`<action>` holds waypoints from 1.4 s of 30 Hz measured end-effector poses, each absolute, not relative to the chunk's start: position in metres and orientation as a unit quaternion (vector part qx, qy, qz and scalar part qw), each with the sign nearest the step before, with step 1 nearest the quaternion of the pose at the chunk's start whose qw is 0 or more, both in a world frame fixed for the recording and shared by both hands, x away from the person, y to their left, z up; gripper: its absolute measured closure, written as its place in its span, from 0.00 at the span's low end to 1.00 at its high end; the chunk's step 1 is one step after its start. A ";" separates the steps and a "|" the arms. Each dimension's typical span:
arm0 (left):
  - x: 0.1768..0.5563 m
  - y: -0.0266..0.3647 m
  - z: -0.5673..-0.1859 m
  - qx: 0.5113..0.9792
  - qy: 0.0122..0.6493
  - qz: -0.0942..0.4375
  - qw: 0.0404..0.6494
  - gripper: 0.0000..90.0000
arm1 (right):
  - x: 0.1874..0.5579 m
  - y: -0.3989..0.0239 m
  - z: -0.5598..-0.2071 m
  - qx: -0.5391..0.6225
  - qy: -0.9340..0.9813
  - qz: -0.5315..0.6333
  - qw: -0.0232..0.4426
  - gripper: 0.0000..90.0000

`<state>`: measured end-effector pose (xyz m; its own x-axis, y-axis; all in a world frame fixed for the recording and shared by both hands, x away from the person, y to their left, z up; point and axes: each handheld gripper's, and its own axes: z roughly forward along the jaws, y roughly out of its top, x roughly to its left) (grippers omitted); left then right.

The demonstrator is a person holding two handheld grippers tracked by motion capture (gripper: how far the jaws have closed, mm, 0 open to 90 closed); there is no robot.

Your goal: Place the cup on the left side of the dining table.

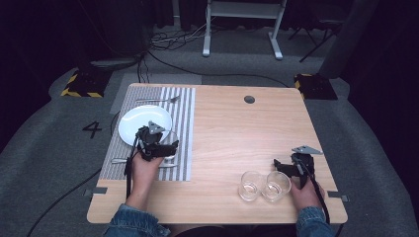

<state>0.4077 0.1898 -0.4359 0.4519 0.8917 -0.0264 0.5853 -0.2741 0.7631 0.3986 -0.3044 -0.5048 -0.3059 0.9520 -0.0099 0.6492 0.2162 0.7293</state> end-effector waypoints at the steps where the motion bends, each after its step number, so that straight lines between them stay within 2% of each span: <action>1: 0.405 0.191 -0.434 0.768 0.479 0.212 0.368 0.17 | 0.399 -0.304 -0.505 0.539 0.743 0.319 0.238 0.10; 20: 0.365 0.212 -0.420 0.771 0.464 0.213 0.382 0.17 | 0.399 -0.305 -0.505 0.539 0.743 0.319 0.237 0.10; 28: 0.349 0.225 -0.418 0.765 0.469 0.196 0.396 0.17 | 0.399 -0.305 -0.505 0.539 0.743 0.319 0.237 0.10; 42: 0.318 0.244 -0.418 0.764 0.479 0.193 0.386 0.17 | 0.399 -0.305 -0.505 0.539 0.743 0.318 0.238 0.10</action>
